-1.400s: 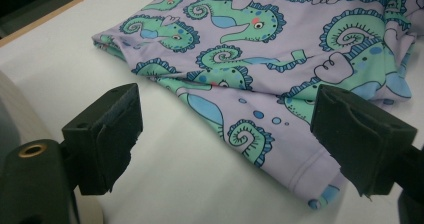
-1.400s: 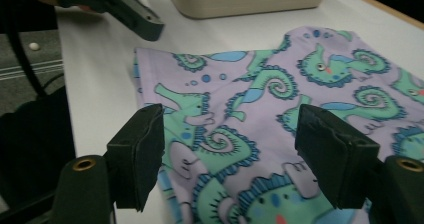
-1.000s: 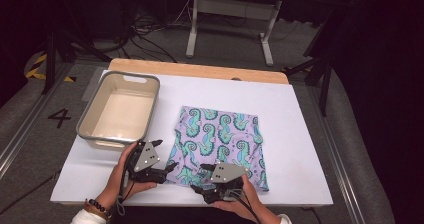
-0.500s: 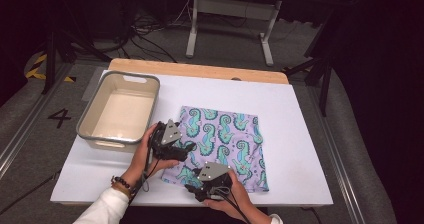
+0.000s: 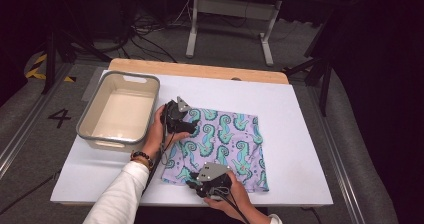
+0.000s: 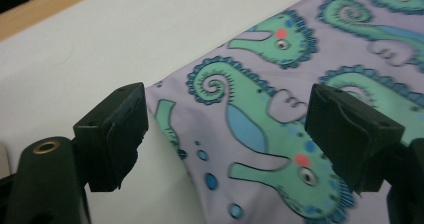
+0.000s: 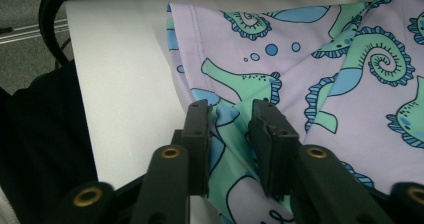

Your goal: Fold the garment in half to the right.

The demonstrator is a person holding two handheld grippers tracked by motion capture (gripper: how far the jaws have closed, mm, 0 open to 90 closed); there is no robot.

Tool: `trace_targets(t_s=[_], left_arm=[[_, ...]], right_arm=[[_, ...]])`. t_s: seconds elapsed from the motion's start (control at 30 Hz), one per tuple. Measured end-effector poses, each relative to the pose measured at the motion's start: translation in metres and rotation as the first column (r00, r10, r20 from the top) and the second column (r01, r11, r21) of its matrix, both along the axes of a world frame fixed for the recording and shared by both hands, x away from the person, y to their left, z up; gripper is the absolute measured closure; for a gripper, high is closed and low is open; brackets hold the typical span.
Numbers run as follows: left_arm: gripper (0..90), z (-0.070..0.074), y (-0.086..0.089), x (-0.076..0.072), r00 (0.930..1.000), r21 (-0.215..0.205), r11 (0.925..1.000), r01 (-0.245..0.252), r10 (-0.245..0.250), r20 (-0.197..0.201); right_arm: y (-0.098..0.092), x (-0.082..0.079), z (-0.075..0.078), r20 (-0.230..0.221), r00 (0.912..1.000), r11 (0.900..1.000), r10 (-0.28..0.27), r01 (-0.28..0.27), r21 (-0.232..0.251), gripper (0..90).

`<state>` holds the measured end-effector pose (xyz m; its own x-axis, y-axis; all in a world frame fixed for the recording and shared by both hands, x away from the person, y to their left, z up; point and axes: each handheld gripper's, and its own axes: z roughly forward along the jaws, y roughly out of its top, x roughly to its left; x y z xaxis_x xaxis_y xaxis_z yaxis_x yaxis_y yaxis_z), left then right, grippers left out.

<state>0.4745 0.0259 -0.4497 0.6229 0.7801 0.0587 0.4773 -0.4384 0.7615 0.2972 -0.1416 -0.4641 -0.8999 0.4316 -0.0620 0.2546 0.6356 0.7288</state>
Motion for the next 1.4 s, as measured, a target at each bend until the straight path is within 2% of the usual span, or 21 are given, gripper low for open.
trace_targets(t_s=[0.07, 0.2, 0.23, 0.27, 0.33, 0.4, 0.47, 0.5, 0.63, 0.7, 0.73, 0.77, 0.83, 0.93, 1.0, 1.17, 1.23, 1.3, 1.4], left_arm=[[20.4, -0.003, 0.001, 0.009, 0.9994, 0.021, 0.9993, -0.030, 0.030, -0.019], [22.2, -0.011, 0.004, 0.020, 0.9945, -0.011, 0.9971, -0.075, 0.074, -0.074], [22.4, -0.013, 0.003, 0.023, 0.9943, 0.010, 0.9972, -0.074, 0.074, -0.077], [23.4, -0.015, 0.003, 0.024, 0.9930, 0.012, 0.9966, -0.082, 0.082, -0.084], [24.6, -0.018, 0.005, 0.026, 0.9914, 0.006, 0.9962, -0.087, 0.087, -0.098], [24.7, -0.021, 0.006, 0.028, 0.9898, -0.027, 0.9953, -0.093, 0.089, -0.111], [32.7, -0.021, 0.007, 0.029, 0.9906, -0.044, 0.9962, -0.075, 0.069, -0.118], [32.7, -0.021, 0.008, 0.029, 0.9906, -0.052, 0.9968, -0.060, 0.053, -0.126], [50.2, -0.020, 0.009, 0.028, 0.9915, -0.075, 0.9965, -0.036, 0.026, -0.127], [63.7, -0.020, 0.010, 0.028, 0.9916, -0.088, 0.9958, -0.027, 0.015, -0.128], [73.7, -0.020, 0.010, 0.028, 0.9911, -0.097, 0.9952, -0.013, 0.000, -0.133], [81.6, -0.020, 0.009, 0.028, 0.9913, -0.098, 0.9952, -0.004, -0.009, -0.131], [84.6, -0.019, 0.006, 0.026, 0.9923, -0.081, 0.9967, -0.005, -0.005, -0.124], [85.1, -0.017, 0.004, 0.025, 0.9935, -0.046, 0.9990, -0.002, -0.003, -0.114], [85.4, -0.014, 0.003, 0.023, 0.9953, -0.036, 0.9993, -0.005, 0.002, -0.097], [85.6, -0.002, 0.002, 0.019, 0.9985, -0.033, 0.9993, -0.017, 0.015, -0.052], [85.7, 0.003, 0.000, 0.017, 0.9996, -0.019, 0.9997, -0.017, 0.017, -0.024], [85.7, 0.007, -0.002, 0.016, 0.9996, -0.002, 0.9996, -0.027, 0.027, -0.008], [85.8, 0.012, -0.001, 0.016, 0.9992, -0.003, 0.9992, -0.041, 0.041, 0.006]], right_arm=[[0.000, 0.000, 0.000, 0.004, 1.0000, 1.000, -0.002, 0.002, 0.000, 77.2], [-0.001, 0.001, 0.000, 0.006, 0.9999, 1.000, -0.015, 0.015, 0.006, 81.5], [-0.001, 0.001, -0.001, 0.007, 0.9999, 1.000, -0.015, 0.015, 0.007, 81.8], [-0.001, 0.001, -0.001, 0.006, 0.9998, 1.000, -0.017, 0.017, 0.009, 82.2], [-0.001, 0.001, 0.000, 0.013, 0.9998, 1.000, -0.015, 0.015, 0.004, 83.0], [-0.002, 0.000, 0.000, 0.022, 0.9997, 1.000, -0.015, 0.015, 0.001, 83.4], [-0.002, -0.001, -0.001, 0.020, 0.9996, 1.000, -0.020, 0.020, 0.003, 83.8], [-0.002, -0.001, -0.001, 0.020, 0.9996, 1.000, -0.020, 0.020, 0.003, 83.8], [-0.002, -0.002, -0.001, 0.039, 0.9990, 1.000, -0.021, 0.021, 0.002, 84.0], [-0.002, -0.002, -0.001, 0.034, 0.9991, 1.000, -0.023, 0.023, 0.005, 84.0], [-0.003, -0.001, -0.001, 0.032, 0.9993, 1.000, -0.022, 0.021, 0.006, 84.1], [-0.003, -0.001, -0.001, 0.030, 0.9992, 1.000, -0.026, 0.026, 0.012, 84.2], [-0.003, -0.001, -0.001, 0.026, 0.9993, 1.000, -0.028, 0.028, 0.015, 84.4], [-0.004, -0.001, -0.001, 0.024, 0.9993, 0.999, -0.029, 0.029, 0.015, 84.6], [-0.003, -0.001, 0.000, 0.029, 0.9992, 1.000, -0.027, 0.026, 0.012, 84.8], [-0.004, 0.000, 0.004, 0.035, 0.9990, 0.999, -0.028, 0.027, 0.017, 85.2], [-0.002, 0.001, 0.006, 0.042, 0.9987, 0.999, -0.029, 0.028, 0.026, 85.3], [0.000, 0.001, 0.009, 0.053, 0.9983, 0.999, -0.023, 0.022, 0.027, 85.3], [0.002, 0.003, 0.013, 0.063, 0.9978, 0.999, -0.021, 0.019, 0.042, 85.4]])
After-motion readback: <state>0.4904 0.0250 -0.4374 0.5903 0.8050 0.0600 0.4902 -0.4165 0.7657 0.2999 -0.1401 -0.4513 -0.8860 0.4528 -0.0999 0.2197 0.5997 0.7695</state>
